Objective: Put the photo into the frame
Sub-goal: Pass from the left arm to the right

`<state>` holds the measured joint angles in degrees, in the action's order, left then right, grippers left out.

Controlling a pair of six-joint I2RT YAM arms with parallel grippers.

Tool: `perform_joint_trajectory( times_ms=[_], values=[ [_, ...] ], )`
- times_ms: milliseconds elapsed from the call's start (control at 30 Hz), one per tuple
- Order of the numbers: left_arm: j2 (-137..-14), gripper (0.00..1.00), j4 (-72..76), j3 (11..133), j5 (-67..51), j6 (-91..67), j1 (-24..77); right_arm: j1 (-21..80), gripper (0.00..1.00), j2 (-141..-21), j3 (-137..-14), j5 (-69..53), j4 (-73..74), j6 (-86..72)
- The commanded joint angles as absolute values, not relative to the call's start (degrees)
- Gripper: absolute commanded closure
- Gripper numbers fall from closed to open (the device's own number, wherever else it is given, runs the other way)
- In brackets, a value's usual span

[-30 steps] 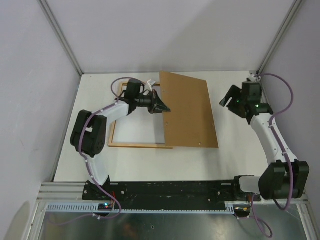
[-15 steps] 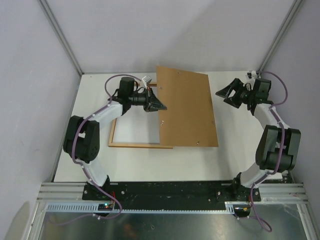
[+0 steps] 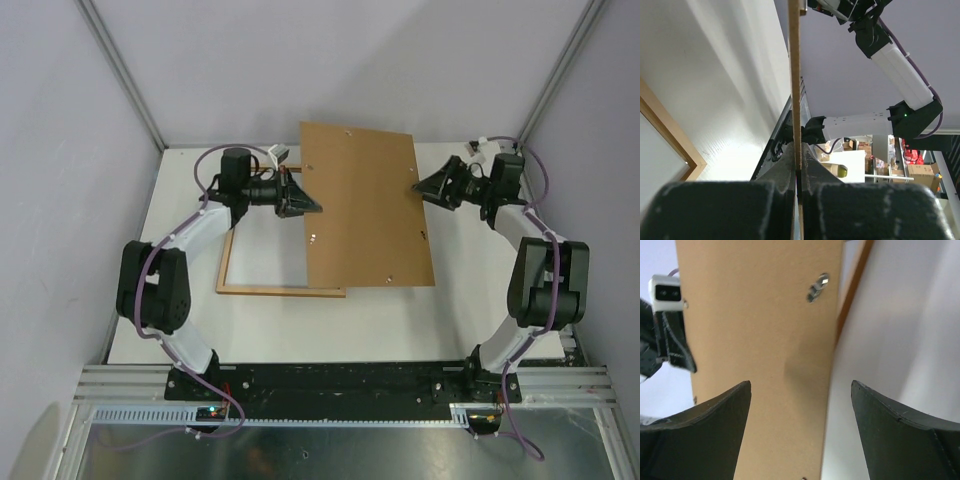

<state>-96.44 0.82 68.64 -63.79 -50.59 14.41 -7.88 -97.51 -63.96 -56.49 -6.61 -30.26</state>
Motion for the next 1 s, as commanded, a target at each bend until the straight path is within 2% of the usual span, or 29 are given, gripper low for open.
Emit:
perform_joint_trajectory(
  times_ms=[0, 233, 300, 467, 600, 700, 967],
  values=[
    [-93.0, 1.0, 4.6, 72.0, -70.1, -51.4, 12.6, -4.9, 0.15, -98.6, -64.3, -62.4, -14.8, -35.0],
    [-93.4, 1.0, 6.2, 73.5, -72.1, -51.3, 10.7, -1.3, 0.17, -97.8, -63.6, -66.0, -23.1, -44.0],
    [-93.5, 1.0, 7.2, 73.6, -72.6, -51.6, 9.9, -1.2, 0.19, -97.2, -61.7, -67.4, -29.3, -49.4],
    [-94.3, 1.0, 10.2, 73.6, -74.0, -52.0, 8.8, -1.2, 0.24, -96.6, -56.3, -70.1, -56.0, -71.2],
    [-95.0, 1.0, 11.8, 73.7, -74.9, -51.9, 8.4, -1.3, 0.32, -100.5, -54.0, -70.4, -87.3, -96.3],
    [-95.5, 1.0, 12.5, 73.9, -75.7, -51.6, 7.9, -0.9, 0.38, -100.8, -52.5, -70.5, -91.9, -100.4],
    [-96.4, 1.0, 13.1, 73.7, -76.1, -51.3, 7.2, -0.1, 0.45, -96.9, -50.3, -71.5, -92.2, -100.4]
  ],
)
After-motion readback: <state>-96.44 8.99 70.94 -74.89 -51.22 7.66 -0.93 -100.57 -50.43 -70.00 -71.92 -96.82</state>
